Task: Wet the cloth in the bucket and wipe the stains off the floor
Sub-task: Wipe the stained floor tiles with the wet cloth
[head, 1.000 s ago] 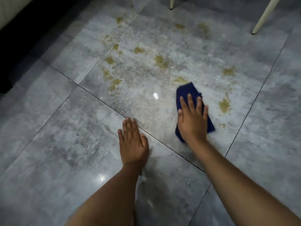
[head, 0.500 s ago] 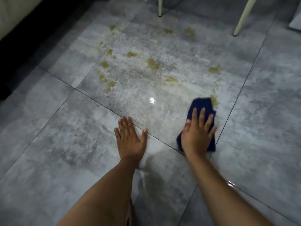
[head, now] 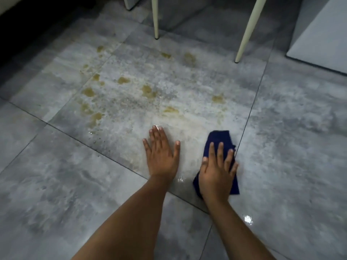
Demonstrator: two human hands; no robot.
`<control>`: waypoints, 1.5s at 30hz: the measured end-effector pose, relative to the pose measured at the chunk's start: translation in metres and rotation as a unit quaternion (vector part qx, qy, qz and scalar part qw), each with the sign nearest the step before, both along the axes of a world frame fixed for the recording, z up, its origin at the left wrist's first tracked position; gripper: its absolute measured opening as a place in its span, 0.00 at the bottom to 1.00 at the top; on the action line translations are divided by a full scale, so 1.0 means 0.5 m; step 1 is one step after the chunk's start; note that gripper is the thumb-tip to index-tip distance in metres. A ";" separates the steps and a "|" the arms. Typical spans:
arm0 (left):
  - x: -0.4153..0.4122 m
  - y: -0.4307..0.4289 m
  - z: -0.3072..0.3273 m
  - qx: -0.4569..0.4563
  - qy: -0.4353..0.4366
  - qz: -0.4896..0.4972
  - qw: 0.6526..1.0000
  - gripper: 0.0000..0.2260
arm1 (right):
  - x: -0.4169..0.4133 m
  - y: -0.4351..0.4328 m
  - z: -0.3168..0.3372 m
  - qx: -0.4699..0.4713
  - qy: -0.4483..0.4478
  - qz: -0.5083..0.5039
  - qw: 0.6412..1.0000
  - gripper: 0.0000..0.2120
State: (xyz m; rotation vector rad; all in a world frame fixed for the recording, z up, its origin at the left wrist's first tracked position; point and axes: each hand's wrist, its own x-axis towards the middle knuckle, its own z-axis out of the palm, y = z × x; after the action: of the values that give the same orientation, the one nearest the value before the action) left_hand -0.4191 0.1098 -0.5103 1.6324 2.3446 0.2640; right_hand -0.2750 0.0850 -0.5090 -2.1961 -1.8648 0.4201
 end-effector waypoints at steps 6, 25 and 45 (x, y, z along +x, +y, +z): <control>0.025 0.081 -0.017 -0.013 0.017 0.054 0.998 0.32 | 0.025 0.195 0.002 -0.040 -0.060 0.189 0.979 0.24; 0.028 0.084 -0.013 0.007 -0.007 0.075 0.997 0.33 | 0.048 0.351 0.007 -0.031 -0.056 -0.005 0.998 0.24; 0.033 0.087 -0.015 -0.017 0.039 0.079 0.996 0.33 | -0.003 0.380 -0.001 -0.002 -0.034 -0.076 0.997 0.24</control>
State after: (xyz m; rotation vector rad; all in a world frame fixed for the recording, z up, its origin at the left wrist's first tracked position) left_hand -0.4027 0.1534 -0.5176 1.4690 2.5273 0.1928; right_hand -0.2764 0.2751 -0.5096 -2.3612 -1.7150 0.3254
